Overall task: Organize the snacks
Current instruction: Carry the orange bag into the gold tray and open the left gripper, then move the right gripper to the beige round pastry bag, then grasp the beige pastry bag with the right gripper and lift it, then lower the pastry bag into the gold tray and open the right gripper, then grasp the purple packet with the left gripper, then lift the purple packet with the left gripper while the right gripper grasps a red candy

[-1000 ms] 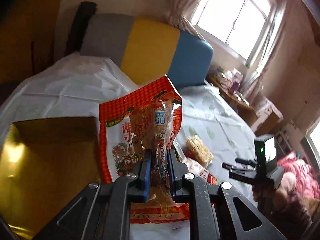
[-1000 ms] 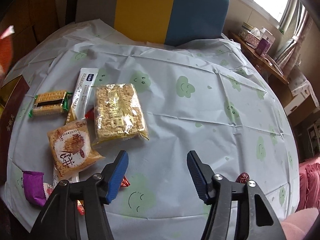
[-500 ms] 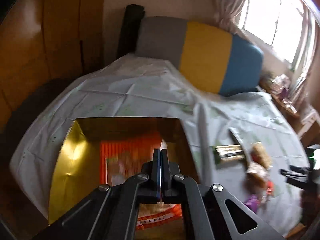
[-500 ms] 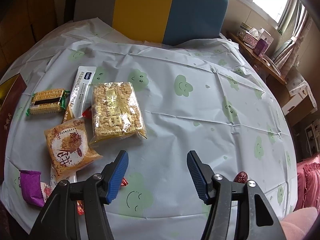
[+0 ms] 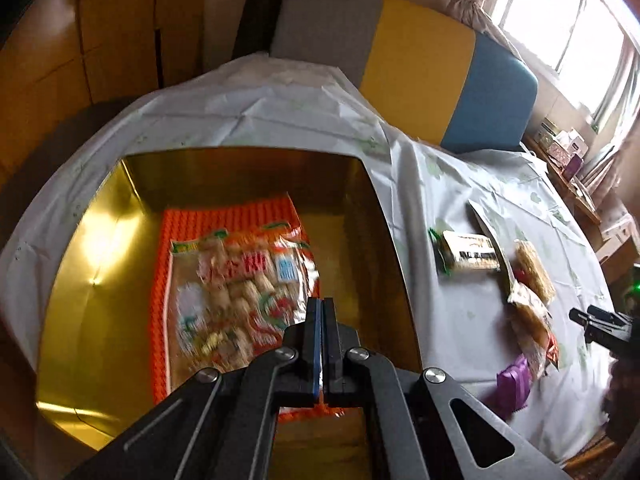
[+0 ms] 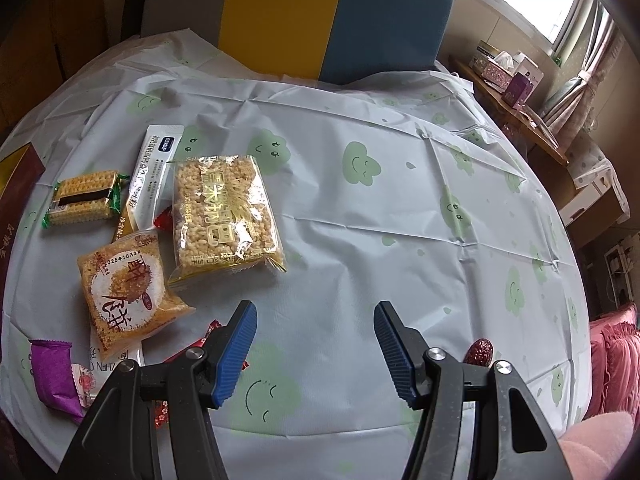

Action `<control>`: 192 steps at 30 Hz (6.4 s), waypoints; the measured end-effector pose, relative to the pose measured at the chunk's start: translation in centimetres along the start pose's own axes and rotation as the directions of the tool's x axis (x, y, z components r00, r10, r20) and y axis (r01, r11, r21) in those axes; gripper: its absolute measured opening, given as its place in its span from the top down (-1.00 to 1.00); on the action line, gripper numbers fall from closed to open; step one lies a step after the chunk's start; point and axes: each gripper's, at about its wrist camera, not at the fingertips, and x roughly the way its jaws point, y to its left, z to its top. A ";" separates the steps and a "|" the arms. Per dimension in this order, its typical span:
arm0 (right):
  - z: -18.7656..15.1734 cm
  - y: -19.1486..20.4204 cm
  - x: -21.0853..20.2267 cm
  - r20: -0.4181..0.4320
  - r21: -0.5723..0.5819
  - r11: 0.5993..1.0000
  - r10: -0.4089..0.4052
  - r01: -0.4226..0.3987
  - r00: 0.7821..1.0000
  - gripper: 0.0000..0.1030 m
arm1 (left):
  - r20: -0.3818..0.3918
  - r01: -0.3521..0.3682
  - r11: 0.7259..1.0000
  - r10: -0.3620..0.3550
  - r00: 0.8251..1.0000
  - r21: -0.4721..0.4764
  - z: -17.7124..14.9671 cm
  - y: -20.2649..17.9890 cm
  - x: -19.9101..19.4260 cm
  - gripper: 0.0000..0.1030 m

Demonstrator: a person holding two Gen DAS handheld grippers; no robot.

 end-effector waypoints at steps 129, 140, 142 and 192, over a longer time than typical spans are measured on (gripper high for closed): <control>0.1 0.6 0.4 -0.079 0.129 0.960 0.261 -0.249 0.962 -0.44 | -0.176 0.335 0.865 -0.288 0.941 0.374 -11.7 -11.7 -0.8 0.39; 0.1 0.8 0.4 -0.088 0.120 0.969 0.226 -0.215 0.970 -0.43 | -0.191 0.359 0.879 -0.312 0.931 0.314 -8.8 -14.9 -0.2 0.16; 0.2 0.7 0.2 -0.077 0.123 0.970 0.219 -0.208 0.973 -0.43 | -0.186 0.354 0.885 -0.310 0.933 0.302 -8.3 -15.4 0.0 0.06; 1.2 3.8 0.8 -0.054 0.111 0.899 0.431 -0.424 0.901 0.54 | -0.025 0.145 0.923 -0.146 0.989 0.357 -9.7 -14.0 4.0 0.05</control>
